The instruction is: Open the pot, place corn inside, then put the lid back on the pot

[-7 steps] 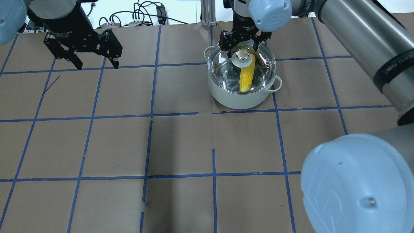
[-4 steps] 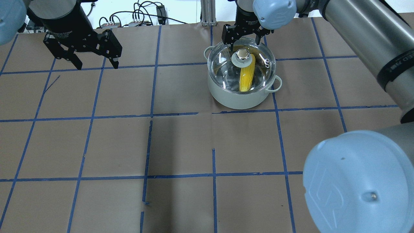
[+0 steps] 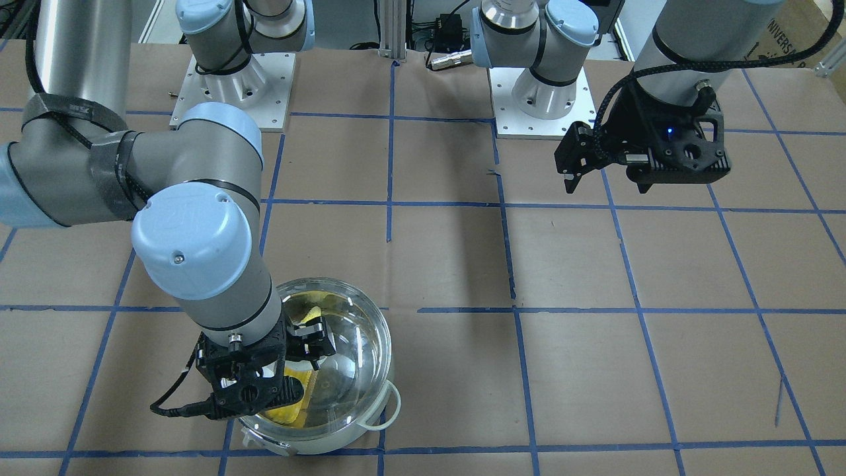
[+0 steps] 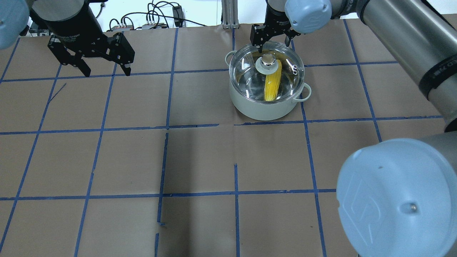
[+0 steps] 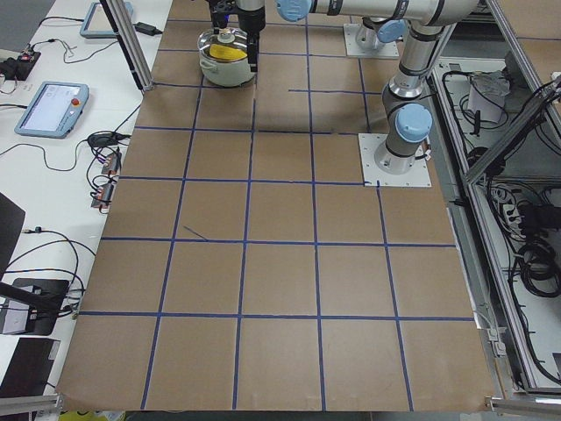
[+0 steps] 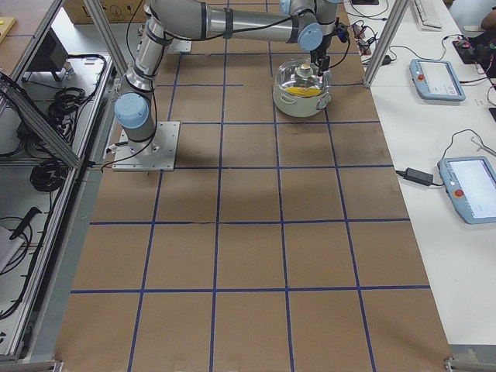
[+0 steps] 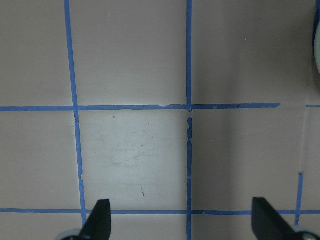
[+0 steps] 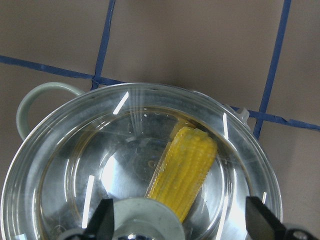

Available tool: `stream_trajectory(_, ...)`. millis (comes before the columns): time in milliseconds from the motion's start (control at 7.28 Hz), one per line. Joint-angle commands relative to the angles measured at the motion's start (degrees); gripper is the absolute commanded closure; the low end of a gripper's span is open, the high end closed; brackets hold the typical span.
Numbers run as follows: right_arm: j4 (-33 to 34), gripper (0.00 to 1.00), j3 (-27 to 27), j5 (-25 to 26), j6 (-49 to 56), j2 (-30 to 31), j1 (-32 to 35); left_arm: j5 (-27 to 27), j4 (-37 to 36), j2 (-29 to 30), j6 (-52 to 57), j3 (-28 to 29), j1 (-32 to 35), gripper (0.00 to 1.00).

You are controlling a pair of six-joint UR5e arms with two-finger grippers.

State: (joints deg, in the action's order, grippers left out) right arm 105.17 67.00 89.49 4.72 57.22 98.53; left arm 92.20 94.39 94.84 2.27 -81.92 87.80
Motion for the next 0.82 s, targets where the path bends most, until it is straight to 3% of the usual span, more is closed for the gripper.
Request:
stream_trajectory(0, -0.23, 0.07, 0.23, 0.16, -0.06, 0.08, 0.00, 0.09, 0.00, 0.00, 0.02, -0.08, 0.00, 0.00)
stream_trajectory(687, -0.41, 0.05, 0.59, 2.54, -0.24, 0.17, -0.09, 0.09, 0.00, 0.00, -0.07, -0.08, 0.00, 0.00)
